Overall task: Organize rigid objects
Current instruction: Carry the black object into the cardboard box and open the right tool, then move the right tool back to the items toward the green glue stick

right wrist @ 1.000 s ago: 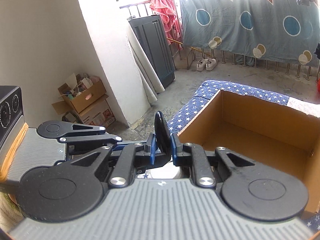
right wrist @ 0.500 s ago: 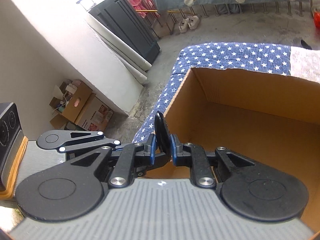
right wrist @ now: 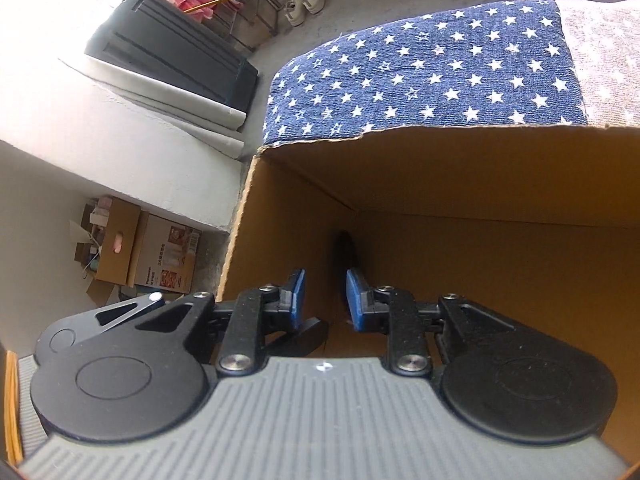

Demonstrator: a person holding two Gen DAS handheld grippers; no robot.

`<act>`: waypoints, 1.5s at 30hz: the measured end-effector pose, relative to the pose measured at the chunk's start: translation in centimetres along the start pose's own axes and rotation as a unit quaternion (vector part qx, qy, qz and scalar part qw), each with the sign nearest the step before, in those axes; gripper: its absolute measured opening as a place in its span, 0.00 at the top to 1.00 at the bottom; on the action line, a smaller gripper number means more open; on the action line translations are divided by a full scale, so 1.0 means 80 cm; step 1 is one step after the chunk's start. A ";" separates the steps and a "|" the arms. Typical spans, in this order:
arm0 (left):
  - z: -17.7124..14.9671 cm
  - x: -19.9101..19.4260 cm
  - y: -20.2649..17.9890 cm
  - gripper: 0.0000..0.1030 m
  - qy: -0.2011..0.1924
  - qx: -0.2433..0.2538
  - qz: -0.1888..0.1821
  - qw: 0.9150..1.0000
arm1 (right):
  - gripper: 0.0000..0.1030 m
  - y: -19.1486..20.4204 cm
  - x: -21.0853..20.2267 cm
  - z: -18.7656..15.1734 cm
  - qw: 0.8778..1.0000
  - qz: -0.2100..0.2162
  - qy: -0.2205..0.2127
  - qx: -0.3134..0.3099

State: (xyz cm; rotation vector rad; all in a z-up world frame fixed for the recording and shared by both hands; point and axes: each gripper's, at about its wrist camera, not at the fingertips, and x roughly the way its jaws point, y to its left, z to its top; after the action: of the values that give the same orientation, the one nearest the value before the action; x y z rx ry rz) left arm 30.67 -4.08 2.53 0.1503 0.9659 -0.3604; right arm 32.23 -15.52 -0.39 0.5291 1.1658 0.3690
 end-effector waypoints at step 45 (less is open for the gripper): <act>-0.278 -0.087 -0.047 0.64 0.029 -0.001 -0.110 0.994 | 0.62 -0.001 -0.079 -0.335 0.995 0.058 -0.025 -0.082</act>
State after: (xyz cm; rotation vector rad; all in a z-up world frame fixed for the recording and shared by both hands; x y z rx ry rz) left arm 8.45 0.37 -4.16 0.0521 1.0443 -0.5595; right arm 4.97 -13.57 -3.45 0.4611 1.0483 0.5446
